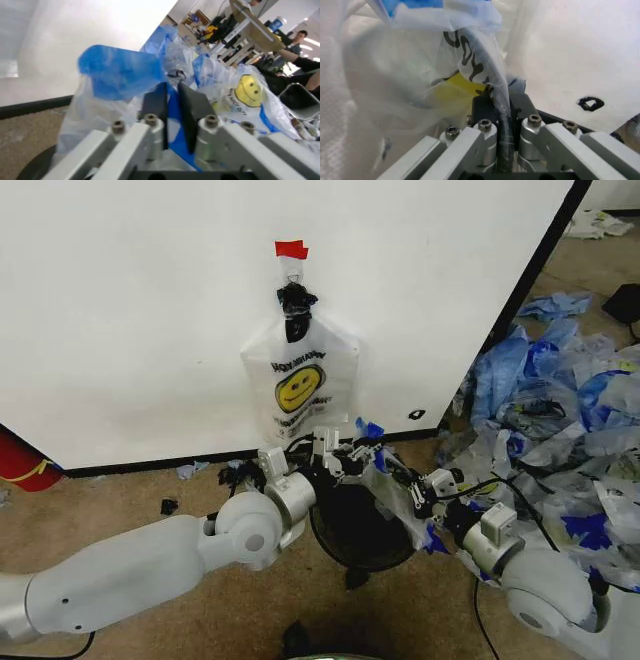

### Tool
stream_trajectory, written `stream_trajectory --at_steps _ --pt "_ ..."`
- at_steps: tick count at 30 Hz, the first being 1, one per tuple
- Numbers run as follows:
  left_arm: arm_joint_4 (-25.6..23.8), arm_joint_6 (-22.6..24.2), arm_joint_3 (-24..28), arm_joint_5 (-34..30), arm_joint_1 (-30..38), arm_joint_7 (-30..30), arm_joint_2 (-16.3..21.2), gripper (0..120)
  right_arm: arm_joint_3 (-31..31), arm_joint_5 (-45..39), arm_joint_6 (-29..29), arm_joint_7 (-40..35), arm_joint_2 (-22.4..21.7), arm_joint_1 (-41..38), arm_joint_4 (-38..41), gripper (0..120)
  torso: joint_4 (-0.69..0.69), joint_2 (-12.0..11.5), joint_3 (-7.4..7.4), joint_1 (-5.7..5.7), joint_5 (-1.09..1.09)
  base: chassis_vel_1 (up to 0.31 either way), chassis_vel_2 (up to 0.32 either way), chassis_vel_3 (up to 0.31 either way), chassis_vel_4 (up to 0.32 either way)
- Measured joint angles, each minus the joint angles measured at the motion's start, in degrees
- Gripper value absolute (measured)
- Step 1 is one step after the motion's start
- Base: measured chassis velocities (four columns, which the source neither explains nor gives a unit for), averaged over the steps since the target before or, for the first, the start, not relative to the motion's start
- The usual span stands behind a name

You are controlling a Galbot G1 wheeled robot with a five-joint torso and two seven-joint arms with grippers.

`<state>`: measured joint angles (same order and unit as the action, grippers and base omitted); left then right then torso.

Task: Pick up the garbage bag from the wall and place it over the trash bin.

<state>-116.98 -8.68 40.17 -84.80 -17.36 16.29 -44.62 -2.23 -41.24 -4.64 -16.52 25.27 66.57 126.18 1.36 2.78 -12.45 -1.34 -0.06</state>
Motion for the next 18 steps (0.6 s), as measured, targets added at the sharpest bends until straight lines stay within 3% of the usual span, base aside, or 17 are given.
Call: stream_trajectory --at_steps 2,18 --pt "0.0 0.0 -0.3 0.3 -0.4 0.1 0.4 0 -0.1 -0.1 0.1 0.0 0.1 0.0 -0.1 0 0.0 0.0 0.0 0.0 0.0 0.0 0.0 0.0 0.0" --pt "1.6 0.6 -6.1 0.0 -4.3 -0.1 3.9 0 -1.7 0.0 2.1 0.1 1.2 1.2 0.0 0 0.0 0.0 0.0 0.0 0.0 0.0 0.0 0.0 0.0"
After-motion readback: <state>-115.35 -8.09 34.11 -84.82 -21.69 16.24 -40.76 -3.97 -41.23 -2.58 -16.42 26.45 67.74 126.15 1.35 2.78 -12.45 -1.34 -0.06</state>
